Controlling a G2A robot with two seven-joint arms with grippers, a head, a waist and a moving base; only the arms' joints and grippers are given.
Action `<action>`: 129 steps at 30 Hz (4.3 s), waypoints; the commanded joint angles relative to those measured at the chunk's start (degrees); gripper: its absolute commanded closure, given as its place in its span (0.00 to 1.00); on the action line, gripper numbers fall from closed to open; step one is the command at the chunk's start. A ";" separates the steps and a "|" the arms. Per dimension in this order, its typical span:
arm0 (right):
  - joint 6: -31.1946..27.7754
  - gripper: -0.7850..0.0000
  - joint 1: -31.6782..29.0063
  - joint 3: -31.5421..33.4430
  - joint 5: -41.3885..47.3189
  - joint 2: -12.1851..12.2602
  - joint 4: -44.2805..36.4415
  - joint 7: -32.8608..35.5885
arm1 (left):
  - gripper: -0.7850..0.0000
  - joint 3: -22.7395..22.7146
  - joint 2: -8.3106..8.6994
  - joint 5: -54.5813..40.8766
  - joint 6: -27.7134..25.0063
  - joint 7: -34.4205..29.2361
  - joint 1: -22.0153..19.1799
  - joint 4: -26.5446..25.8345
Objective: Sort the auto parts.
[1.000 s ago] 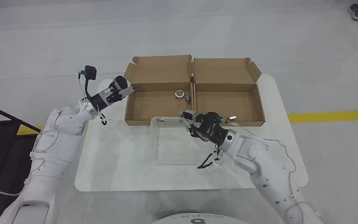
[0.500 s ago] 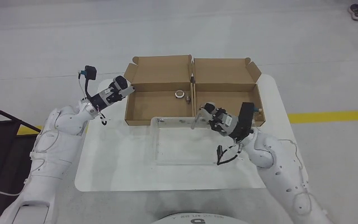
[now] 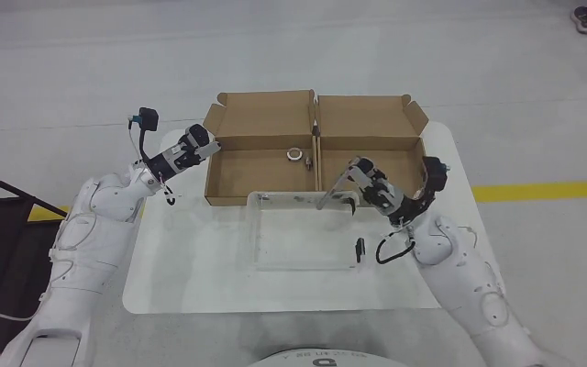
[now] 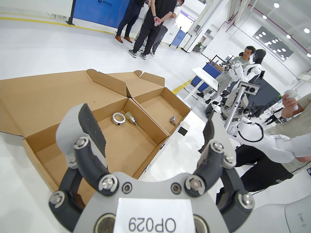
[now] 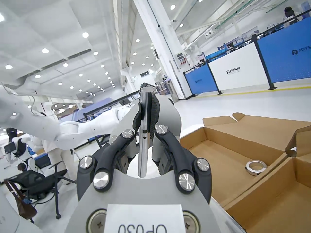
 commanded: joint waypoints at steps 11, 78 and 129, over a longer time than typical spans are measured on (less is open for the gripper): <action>0.00 1.00 4.86 -6.00 22.07 1.74 3.75 10.18 | 0.00 0.00 0.00 0.00 0.00 0.00 0.00 0.00; 0.02 1.00 -1.49 8.33 49.77 0.51 2.50 21.44 | 0.00 0.00 0.00 0.00 0.00 0.00 0.00 0.00; 41.43 0.58 1.92 12.48 -6.93 -2.56 13.53 9.26 | 0.00 0.00 0.00 0.00 0.00 0.00 0.00 0.00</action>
